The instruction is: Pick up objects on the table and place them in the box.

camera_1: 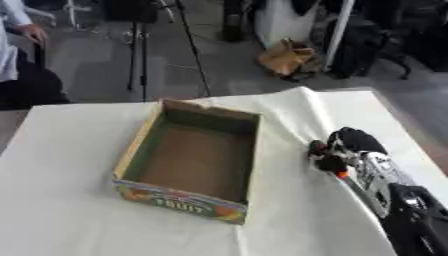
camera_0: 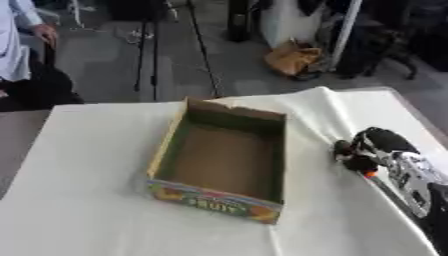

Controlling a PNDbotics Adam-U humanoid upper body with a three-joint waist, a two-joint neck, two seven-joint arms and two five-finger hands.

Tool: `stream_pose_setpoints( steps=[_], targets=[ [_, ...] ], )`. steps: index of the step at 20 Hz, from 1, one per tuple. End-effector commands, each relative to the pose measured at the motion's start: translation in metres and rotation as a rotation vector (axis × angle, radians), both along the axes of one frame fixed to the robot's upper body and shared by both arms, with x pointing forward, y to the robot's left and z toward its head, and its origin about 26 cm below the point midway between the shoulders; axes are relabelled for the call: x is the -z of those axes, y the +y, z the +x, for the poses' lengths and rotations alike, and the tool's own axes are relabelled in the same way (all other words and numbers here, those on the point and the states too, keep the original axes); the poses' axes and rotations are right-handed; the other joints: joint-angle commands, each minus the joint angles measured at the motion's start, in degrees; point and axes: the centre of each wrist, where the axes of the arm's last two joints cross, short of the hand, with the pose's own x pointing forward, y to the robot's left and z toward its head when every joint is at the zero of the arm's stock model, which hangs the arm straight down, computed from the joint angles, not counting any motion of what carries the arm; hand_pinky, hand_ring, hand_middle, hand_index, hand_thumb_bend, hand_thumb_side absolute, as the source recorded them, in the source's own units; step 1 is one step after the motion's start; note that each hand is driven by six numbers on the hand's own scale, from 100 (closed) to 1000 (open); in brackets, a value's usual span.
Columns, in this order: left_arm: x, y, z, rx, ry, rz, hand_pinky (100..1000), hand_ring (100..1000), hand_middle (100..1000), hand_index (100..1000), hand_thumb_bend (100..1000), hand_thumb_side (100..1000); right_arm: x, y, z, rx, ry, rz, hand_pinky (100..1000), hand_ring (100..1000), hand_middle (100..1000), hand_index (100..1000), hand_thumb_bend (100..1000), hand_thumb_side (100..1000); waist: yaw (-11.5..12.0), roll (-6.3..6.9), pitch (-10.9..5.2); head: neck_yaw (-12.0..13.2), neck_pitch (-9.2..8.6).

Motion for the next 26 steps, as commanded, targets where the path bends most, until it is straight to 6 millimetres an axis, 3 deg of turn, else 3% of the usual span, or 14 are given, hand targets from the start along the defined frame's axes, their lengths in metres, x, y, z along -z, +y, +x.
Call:
stream_pose_setpoints(
  steps=[1,12,26],
  targets=[
    [-0.0064,-0.0001,-0.0013,0.006,-0.025,0.003,687,938,963,746,100,1000,-0.0015,-0.0113,-0.0036,0.024,0.007,0.002,689,741,597,679,290,710,-0.07,0.14,-1.16,-0.14,-0.62],
    [-0.0060,-0.0001,-0.0015,0.006,-0.021,0.003,686,939,965,746,100,1000,0.0000,-0.0130,-0.0045,0.024,-0.003,0.016,670,730,588,679,263,751,-0.08,0.34,-1.22,-0.67,-0.78],
    [-0.0049,-0.0006,-0.0017,0.007,-0.019,-0.001,686,940,967,746,100,1000,0.0058,-0.0121,-0.0066,0.025,-0.116,0.065,521,631,523,664,189,800,-0.16,0.98,-1.02,-0.91,-0.87]
  ],
)
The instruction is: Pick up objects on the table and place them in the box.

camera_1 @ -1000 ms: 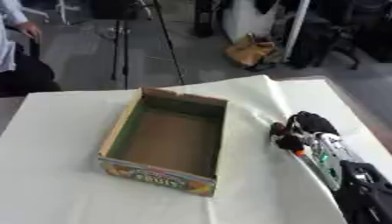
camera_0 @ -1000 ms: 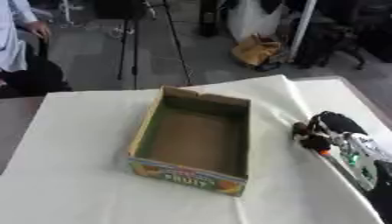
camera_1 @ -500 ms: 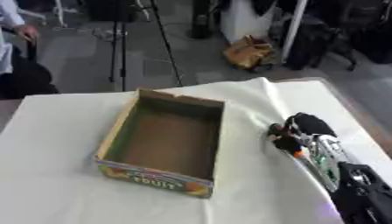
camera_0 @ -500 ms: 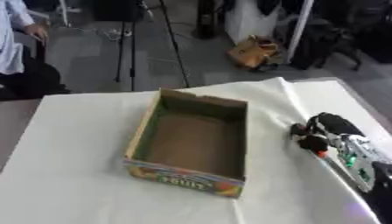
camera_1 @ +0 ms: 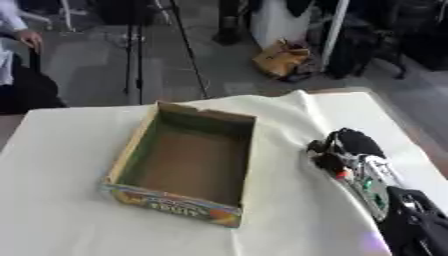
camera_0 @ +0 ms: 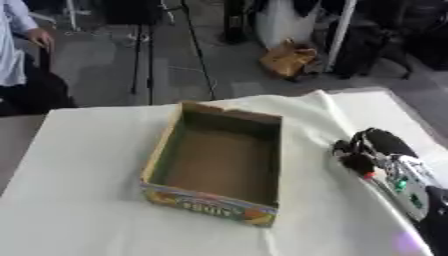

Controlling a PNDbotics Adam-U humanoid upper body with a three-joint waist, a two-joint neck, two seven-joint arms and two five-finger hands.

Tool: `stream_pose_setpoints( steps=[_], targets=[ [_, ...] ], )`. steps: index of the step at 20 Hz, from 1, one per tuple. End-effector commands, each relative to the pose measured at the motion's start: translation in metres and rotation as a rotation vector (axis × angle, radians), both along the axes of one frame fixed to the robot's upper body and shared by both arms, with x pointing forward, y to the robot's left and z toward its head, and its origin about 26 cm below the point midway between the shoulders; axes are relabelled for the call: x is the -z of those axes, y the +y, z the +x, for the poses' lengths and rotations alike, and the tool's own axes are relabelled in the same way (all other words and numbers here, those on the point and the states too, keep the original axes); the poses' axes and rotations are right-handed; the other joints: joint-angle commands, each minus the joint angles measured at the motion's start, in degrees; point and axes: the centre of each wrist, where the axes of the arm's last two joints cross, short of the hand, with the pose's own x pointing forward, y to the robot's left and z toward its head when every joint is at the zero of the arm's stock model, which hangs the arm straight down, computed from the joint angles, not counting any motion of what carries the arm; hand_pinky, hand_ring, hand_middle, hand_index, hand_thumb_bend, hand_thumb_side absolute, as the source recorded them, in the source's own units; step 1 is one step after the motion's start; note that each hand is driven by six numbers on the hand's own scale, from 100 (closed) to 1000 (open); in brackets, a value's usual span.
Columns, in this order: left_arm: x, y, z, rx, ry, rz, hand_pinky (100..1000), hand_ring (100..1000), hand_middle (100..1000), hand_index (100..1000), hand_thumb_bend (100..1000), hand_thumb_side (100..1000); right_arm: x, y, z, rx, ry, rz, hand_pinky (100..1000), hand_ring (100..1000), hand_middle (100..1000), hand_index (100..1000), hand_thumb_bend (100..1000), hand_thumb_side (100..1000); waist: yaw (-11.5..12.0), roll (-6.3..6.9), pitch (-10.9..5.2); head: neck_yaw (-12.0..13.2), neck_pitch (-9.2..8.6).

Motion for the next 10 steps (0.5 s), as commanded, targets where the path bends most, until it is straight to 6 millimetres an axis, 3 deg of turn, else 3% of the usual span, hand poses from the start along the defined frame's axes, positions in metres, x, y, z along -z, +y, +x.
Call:
stream_pose_setpoints(
  steps=[1,10],
  targets=[
    [-0.0057,0.0007,-0.0017,0.003,-0.020,0.010,685,940,967,746,100,1000,0.0004,-0.0060,-0.0029,0.013,-0.019,0.016,503,620,513,658,165,802,-0.01,0.21,-0.98,-0.12,-0.42],
    [-0.0053,0.0004,-0.0018,0.003,-0.020,0.009,680,940,967,746,100,1000,0.0069,-0.0055,-0.0047,0.015,-0.075,0.057,448,592,494,649,100,819,0.12,0.65,-0.79,-0.24,-0.69]
  ],
)
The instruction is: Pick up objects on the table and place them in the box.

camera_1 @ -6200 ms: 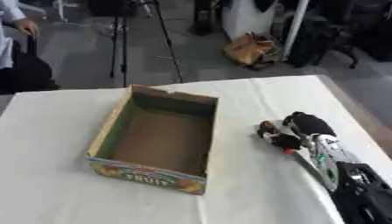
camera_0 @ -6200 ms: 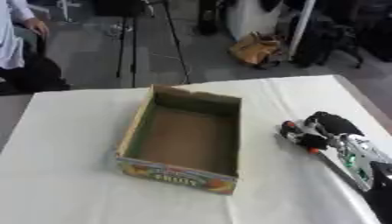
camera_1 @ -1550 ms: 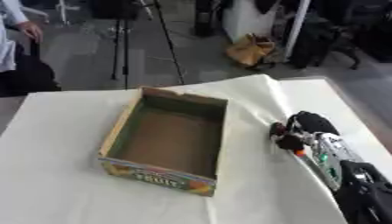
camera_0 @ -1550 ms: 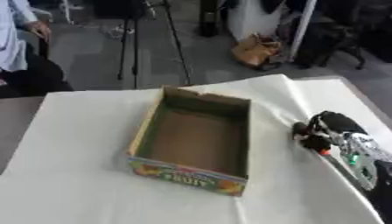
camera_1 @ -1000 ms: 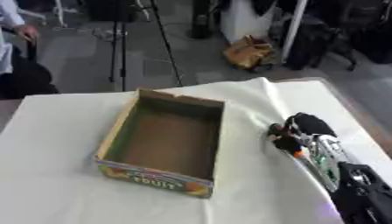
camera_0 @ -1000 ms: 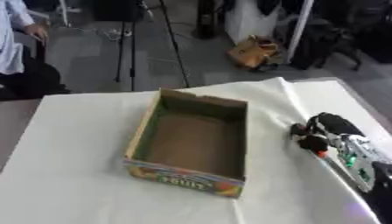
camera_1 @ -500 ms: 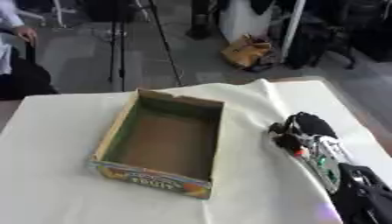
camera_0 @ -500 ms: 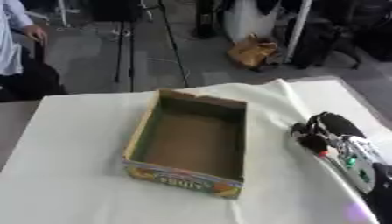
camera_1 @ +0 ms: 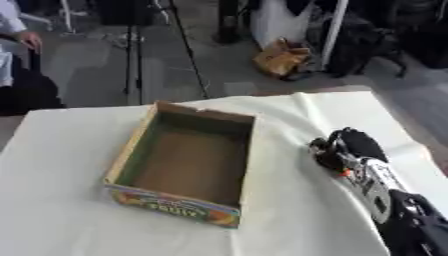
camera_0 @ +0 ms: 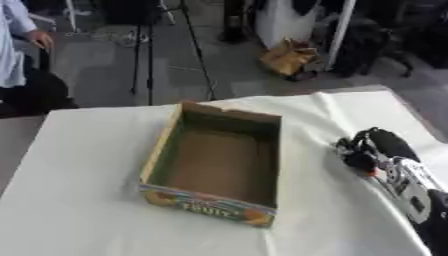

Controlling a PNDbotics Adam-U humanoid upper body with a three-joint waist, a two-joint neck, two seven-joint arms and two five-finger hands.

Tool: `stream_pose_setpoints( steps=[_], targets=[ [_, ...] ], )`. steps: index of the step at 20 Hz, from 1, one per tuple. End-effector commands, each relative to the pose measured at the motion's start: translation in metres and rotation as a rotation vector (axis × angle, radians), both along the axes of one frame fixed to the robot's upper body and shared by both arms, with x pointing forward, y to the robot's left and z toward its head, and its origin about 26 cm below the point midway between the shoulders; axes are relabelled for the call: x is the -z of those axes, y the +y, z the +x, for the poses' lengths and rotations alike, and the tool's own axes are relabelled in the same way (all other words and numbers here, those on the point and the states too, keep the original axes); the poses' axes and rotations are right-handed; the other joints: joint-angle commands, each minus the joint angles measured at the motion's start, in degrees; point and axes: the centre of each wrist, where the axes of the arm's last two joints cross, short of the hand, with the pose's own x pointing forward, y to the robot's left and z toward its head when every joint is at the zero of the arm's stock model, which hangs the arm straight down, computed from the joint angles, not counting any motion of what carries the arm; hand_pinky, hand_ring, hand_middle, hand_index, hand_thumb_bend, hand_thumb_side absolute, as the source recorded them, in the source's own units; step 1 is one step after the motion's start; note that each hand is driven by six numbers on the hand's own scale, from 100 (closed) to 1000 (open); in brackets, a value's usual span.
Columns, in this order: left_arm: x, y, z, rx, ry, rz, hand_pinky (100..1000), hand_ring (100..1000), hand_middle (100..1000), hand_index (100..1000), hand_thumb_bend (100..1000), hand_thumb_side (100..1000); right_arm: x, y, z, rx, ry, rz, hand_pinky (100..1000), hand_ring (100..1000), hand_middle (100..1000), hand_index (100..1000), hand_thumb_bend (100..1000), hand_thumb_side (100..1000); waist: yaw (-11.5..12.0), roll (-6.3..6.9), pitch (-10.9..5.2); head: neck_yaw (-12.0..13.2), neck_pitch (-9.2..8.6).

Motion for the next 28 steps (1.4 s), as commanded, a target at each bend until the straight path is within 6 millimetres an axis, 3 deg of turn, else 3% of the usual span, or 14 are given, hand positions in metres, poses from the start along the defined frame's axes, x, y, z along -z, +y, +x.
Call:
stream_pose_setpoints(
  steps=[1,9,12,19,22,28],
  targets=[
    [-0.0055,0.0004,-0.0017,0.003,-0.021,0.010,680,939,966,746,100,1000,0.0028,-0.0044,-0.0022,0.013,-0.004,0.019,444,590,491,648,100,822,0.06,0.17,-0.81,-0.11,-0.65],
    [-0.0057,0.0004,-0.0017,0.004,-0.019,0.011,679,940,967,745,100,1000,0.0007,-0.0037,-0.0030,0.012,-0.030,0.037,399,569,478,636,100,848,-0.01,0.22,-0.89,-0.10,-0.74],
    [-0.0055,0.0003,-0.0017,0.005,-0.018,0.010,678,940,968,745,100,1000,-0.0013,-0.0019,-0.0033,0.007,-0.052,0.040,317,536,459,622,100,856,0.01,0.27,-0.90,-0.13,-0.75],
    [-0.0054,0.0001,-0.0017,0.007,-0.018,0.010,677,940,968,744,100,1000,-0.0039,0.0007,-0.0037,0.004,-0.090,0.036,267,507,434,602,100,847,-0.02,0.42,-0.83,-0.15,-0.85],
    [-0.0058,-0.0001,-0.0015,0.008,-0.020,0.010,677,940,967,743,100,1000,-0.0053,0.0018,-0.0039,0.005,-0.109,0.030,188,459,374,566,100,822,0.03,0.49,-0.79,-0.06,-0.97],
    [-0.0067,-0.0002,-0.0012,0.010,-0.023,0.010,677,939,967,742,100,1000,-0.0071,0.0034,-0.0043,0.010,-0.141,0.021,123,416,350,545,100,810,0.01,0.50,-0.76,0.03,-1.02]
  ],
)
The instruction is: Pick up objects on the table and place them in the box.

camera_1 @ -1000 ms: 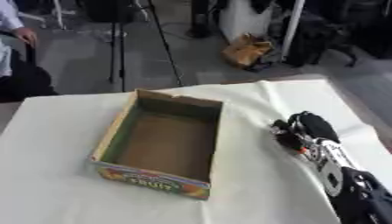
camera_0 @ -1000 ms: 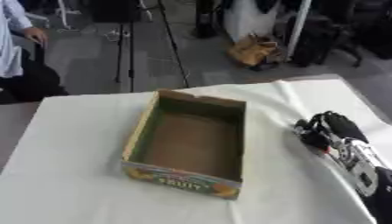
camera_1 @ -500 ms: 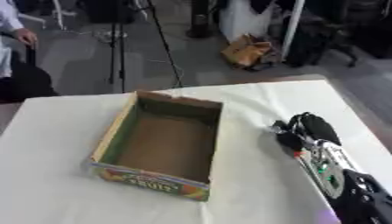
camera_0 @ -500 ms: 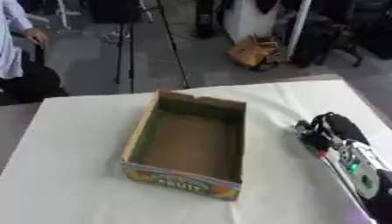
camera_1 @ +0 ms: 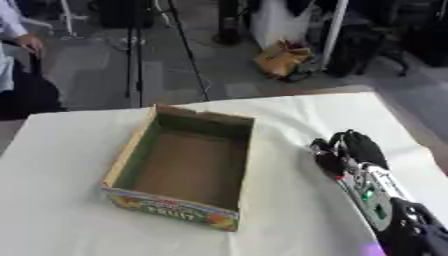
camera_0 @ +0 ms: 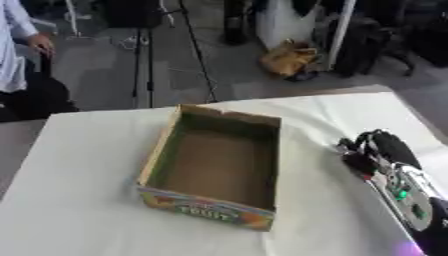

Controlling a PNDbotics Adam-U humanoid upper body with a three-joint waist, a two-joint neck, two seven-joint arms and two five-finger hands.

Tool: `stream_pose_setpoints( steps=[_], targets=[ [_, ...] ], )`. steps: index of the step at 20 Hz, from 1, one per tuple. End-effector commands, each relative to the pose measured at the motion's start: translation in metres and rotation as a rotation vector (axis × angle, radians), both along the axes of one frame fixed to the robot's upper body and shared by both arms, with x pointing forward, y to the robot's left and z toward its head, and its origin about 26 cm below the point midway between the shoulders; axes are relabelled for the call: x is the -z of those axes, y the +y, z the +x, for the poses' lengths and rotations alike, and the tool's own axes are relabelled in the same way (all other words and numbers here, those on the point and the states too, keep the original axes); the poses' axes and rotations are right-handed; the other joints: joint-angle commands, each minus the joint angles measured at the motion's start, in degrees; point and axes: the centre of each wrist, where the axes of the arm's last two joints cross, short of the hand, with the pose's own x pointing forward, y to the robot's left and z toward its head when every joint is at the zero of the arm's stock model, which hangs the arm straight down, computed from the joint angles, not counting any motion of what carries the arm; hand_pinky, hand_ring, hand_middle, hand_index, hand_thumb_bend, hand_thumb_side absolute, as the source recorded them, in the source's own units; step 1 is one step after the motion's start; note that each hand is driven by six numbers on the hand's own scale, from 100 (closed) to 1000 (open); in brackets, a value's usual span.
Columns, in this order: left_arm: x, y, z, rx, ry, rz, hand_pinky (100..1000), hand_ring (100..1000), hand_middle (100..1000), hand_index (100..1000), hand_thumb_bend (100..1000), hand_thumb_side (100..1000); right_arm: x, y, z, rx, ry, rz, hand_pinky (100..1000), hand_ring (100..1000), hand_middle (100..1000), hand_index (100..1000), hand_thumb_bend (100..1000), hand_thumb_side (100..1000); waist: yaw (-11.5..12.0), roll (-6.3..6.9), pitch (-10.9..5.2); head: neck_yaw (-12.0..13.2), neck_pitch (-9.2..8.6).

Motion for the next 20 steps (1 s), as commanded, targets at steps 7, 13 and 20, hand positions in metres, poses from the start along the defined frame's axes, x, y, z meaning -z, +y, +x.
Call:
stream_pose_setpoints(
  steps=[7,13,20],
  targets=[
    [-0.007,0.000,-0.001,0.007,-0.026,0.003,677,936,966,741,100,1000,-0.016,0.000,-0.001,0.006,-0.075,-0.011,100,335,311,508,100,764,0.13,-0.11,-0.95,0.02,-0.47],
    [-0.007,0.000,-0.001,0.007,-0.026,0.002,677,936,966,742,100,1000,-0.022,0.002,-0.002,-0.002,-0.100,0.011,100,303,293,494,100,744,0.12,-0.16,-1.14,-0.03,-0.44],
    [-0.007,0.000,-0.001,0.007,-0.025,0.001,675,937,967,742,100,1000,-0.033,0.007,-0.003,-0.007,-0.176,0.040,100,280,261,477,100,721,0.05,-0.19,-1.21,0.02,-0.49]
  ],
)
